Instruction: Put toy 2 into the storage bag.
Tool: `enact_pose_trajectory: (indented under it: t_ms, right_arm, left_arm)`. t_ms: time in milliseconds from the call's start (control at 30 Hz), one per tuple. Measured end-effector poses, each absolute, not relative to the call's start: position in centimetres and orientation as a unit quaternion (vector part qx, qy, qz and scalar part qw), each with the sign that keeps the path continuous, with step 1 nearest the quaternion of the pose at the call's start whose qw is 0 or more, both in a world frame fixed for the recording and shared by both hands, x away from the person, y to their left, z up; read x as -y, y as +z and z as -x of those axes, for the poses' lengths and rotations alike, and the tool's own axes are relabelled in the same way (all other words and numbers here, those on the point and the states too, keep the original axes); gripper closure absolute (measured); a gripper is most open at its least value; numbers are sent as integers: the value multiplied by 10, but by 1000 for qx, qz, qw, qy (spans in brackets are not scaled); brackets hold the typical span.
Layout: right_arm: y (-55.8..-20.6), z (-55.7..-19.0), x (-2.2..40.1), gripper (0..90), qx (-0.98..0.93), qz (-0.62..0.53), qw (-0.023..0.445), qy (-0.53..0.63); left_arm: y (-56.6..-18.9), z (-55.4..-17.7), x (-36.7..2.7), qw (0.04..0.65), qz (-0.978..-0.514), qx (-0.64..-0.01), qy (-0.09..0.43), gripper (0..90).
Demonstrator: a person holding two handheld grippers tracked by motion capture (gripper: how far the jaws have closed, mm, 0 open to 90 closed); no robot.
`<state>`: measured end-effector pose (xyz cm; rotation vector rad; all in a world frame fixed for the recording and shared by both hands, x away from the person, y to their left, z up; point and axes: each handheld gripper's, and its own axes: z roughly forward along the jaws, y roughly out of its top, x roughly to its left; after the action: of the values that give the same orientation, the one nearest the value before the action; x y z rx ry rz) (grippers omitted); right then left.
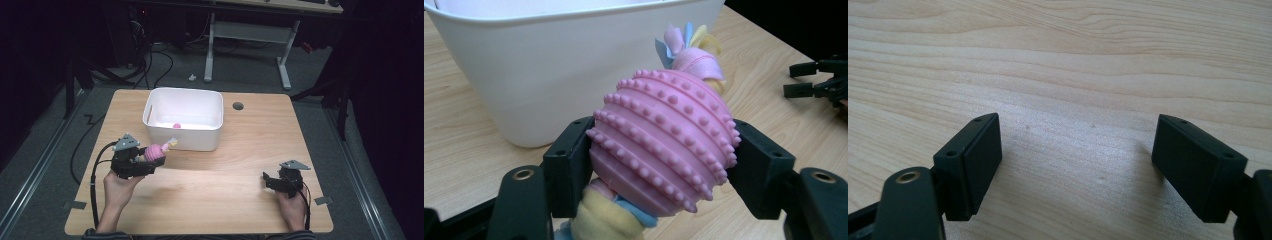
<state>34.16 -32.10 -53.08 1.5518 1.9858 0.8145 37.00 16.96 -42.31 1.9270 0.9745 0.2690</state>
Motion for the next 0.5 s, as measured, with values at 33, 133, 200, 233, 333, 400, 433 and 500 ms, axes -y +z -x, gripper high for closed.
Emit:
enact_pose_trajectory:
  t_ms: [33, 133, 200, 233, 333, 400, 433, 500]
  right_arm:
    - [-531, -342, 321, 201, -727, -568, 244, 298]
    - [-531, -342, 321, 201, -727, -568, 244, 298]
    - [-531, -342, 321, 201, -727, -568, 244, 298]
    - [-531, -342, 321, 201, -727, -568, 244, 298]
    - [-531, -342, 321, 201, -727, -568, 244, 298]
    - [-531, -342, 321, 201, -727, -568, 244, 298]
    - [-531, -342, 321, 200, -727, -568, 244, 298]
    - [-531, -342, 321, 201, -727, -568, 244, 298]
  left_arm:
    - [-422, -371, -169, 463, -785, -396, 111, 334]
    - [-418, -373, -169, 466, -784, -395, 110, 334]
    - [-414, -374, -168, 466, -785, -393, 108, 333]
    - [-413, -375, -168, 463, -786, -393, 113, 333]
    - [-408, -377, -166, 458, -789, -392, 118, 332]
    - [-405, -379, -165, 455, -792, -390, 119, 332]
    - [-404, -379, -165, 454, -793, -389, 119, 332]
    - [-402, -381, -163, 451, -795, -387, 118, 332]
